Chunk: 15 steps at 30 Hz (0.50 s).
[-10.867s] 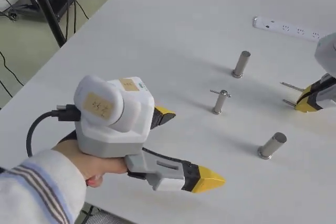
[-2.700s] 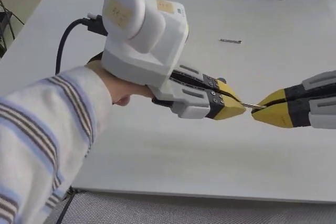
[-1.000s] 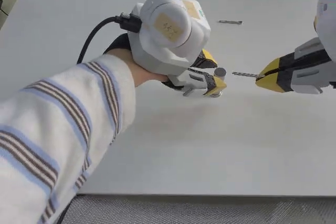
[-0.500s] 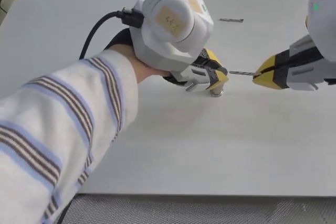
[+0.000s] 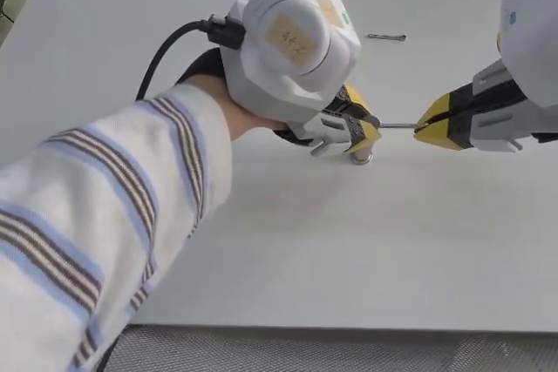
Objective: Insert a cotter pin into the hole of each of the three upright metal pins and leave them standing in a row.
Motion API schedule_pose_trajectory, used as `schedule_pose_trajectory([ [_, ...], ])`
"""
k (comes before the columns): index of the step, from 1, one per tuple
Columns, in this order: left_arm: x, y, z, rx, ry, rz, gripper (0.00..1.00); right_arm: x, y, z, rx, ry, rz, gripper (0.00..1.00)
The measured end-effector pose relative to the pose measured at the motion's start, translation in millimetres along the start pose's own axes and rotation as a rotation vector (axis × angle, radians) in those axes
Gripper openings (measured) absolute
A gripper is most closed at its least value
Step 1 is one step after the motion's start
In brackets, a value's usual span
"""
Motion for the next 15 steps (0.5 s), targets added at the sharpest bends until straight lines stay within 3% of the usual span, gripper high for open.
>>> schedule_pose_trajectory([
  [15,-1.1,-0.5,-1.1,-0.002,-0.001,-0.006,0.09,8.0,-15.8,-0.5,0.006,-0.013,0.007,0.0],
])
Point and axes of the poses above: the centre of the closed fingertips' face, and the gripper's own axes: y roughly backward along the fingers, z roughly to its right, x roughly out of its top, the point moved 10 cm from there along y, roughly backward along the fingers, and after that the axes turned 10 degrees about z, right-handed, at the moved point
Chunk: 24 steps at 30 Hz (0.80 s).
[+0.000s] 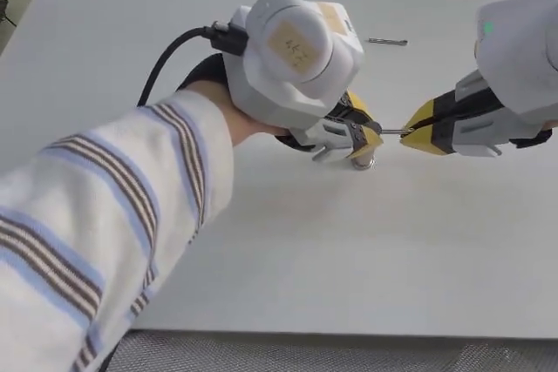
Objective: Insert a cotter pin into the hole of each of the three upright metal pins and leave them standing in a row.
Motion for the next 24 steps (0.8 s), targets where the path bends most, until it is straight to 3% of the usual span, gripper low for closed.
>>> schedule_pose_trajectory([
  [10,0.5,-2.4,-2.0,-0.004,-0.003,-0.003,0.09,11.1,-12.6,-2.4,0.038,0.066,-0.005,0.0],
  [14,1.2,-2.1,-2.0,-0.005,0.0,-0.004,0.09,8.8,-11.7,-0.1,0.029,0.012,-0.001,0.0],
  [18,1.3,-1.8,-1.6,-0.003,0.006,-0.005,0.09,2.4,-7.8,1.0,0.014,0.037,-0.026,0.03],
  [24,1.7,-0.6,-0.1,-0.002,0.009,-0.006,0.09,-1.2,1.1,-2.8,0.002,-0.002,-0.006,0.05],
])
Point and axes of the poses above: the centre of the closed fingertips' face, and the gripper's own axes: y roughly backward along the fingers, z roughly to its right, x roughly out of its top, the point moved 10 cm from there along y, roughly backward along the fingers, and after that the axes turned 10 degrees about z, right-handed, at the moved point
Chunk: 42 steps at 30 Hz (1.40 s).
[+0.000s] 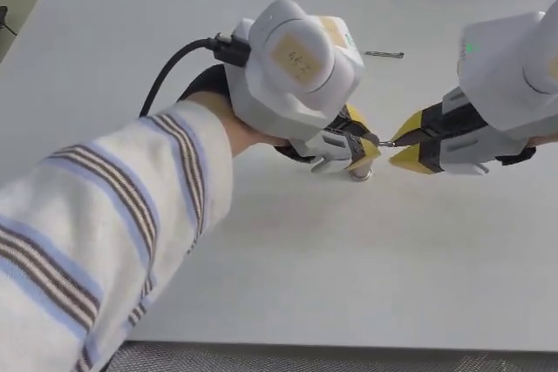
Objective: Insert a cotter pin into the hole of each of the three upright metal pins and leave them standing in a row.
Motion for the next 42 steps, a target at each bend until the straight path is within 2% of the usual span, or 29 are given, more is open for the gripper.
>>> schedule_pose_trajectory([
  [5,0.3,0.8,1.7,0.002,0.001,-0.001,0.09,0.8,6.5,0.9,-0.015,-0.008,0.024,0.02],
  [13,0.3,2.0,4.5,0.005,0.006,-0.001,0.09,9.7,2.7,-0.1,-0.026,0.006,0.047,0.0],
  [19,0.8,2.5,5.2,0.007,0.011,-0.002,0.09,9.5,0.6,-2.2,-0.021,0.021,0.027,0.0],
  [22,0.5,2.4,5.1,0.016,0.045,0.006,0.1,9.8,1.1,-3.8,-0.027,0.018,0.032,0.0],
  [25,0.4,3.2,5.2,0.01,0.025,0.011,0.1,9.9,3.6,-4.8,-0.034,0.006,0.03,0.0],
  [28,2.6,5.9,4.7,0.004,0.009,0.037,0.11,9.5,6.1,-6.0,-0.047,0.0,0.024,0.06],
  [30,5.0,8.2,3.8,0.014,0.013,0.062,0.19,9.4,7.9,-7.0,-0.049,-0.008,0.025,0.07],
  [31,5.7,10.2,4.0,0.014,0.009,0.074,0.28,9.2,8.6,-7.3,-0.052,-0.015,0.026,0.08],
  [34,4.8,14.2,6.1,0.014,0.008,0.08,0.44,9.9,9.5,-8.3,-0.063,-0.04,0.036,0.16],
  [36,2.2,19.6,7.7,0.029,0.003,0.077,0.49,12.4,9.2,-10.3,-0.055,-0.06,0.066,0.2],
  [37,0.9,22.3,8.3,0.032,0.004,0.08,0.52,13.7,9.0,-11.3,-0.052,-0.098,0.075,0.23],
  [39,-2.1,30.2,10.7,0.036,0.023,0.096,0.55,15.1,7.8,-11.5,-0.056,-0.117,0.084,0.32],
  [42,-5.0,44.6,17.5,0.055,0.088,0.141,0.65,16.5,5.4,-12.5,-0.051,-0.115,0.082,0.32],
])
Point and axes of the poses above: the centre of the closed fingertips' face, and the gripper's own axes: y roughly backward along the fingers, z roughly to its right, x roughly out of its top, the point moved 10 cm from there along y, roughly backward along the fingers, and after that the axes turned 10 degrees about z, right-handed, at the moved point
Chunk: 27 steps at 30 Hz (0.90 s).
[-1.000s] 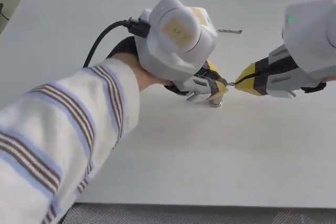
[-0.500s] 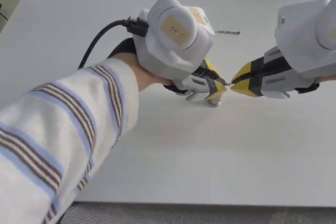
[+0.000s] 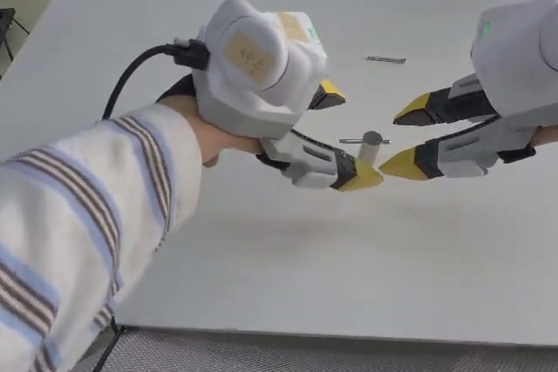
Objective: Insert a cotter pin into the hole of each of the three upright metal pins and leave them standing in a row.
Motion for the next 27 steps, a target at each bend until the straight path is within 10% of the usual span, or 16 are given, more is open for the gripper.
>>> schedule_pose_trajectory([
  [5,-3.3,22.4,9.3,0.026,0.06,0.072,0.81,1.9,-4.2,-0.5,0.003,-0.023,0.007,0.31],
  [18,-51.0,50.6,15.0,0.144,0.157,0.043,0.94,4.9,-10.7,5.7,0.021,-0.035,0.0,0.29],
  [27,-62.9,62.7,17.3,0.155,0.262,0.045,0.99,3.8,-20.0,5.5,0.044,-0.045,-0.009,0.27],
])
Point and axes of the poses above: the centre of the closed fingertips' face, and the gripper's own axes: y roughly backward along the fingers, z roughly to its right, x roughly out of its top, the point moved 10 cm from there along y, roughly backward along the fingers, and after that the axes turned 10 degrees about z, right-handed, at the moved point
